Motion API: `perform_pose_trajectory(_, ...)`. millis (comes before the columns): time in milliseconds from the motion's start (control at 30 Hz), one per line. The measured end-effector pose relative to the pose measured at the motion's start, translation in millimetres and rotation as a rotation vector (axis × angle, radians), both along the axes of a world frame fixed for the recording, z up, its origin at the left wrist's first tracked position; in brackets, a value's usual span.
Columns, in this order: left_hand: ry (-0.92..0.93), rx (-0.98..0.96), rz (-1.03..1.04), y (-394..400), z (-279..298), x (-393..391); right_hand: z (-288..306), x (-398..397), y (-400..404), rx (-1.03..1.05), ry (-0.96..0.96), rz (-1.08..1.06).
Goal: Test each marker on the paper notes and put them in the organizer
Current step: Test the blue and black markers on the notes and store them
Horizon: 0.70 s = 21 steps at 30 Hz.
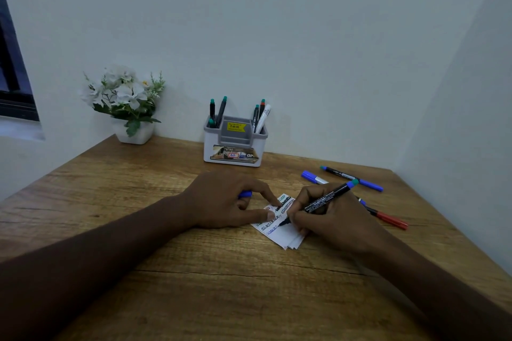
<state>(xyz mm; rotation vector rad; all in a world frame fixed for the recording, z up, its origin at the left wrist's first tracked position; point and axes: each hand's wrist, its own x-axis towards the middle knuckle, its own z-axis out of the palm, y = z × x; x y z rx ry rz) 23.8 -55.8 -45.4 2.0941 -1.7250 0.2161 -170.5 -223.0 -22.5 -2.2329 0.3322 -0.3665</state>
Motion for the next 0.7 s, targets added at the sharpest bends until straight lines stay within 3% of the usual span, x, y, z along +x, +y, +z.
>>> perform_pose_trajectory(700, 0.008, -0.003, -0.019, 1.1, -0.6, 1.1, -1.8, 1.7, -5.1, -0.007, -0.007, -0.024)
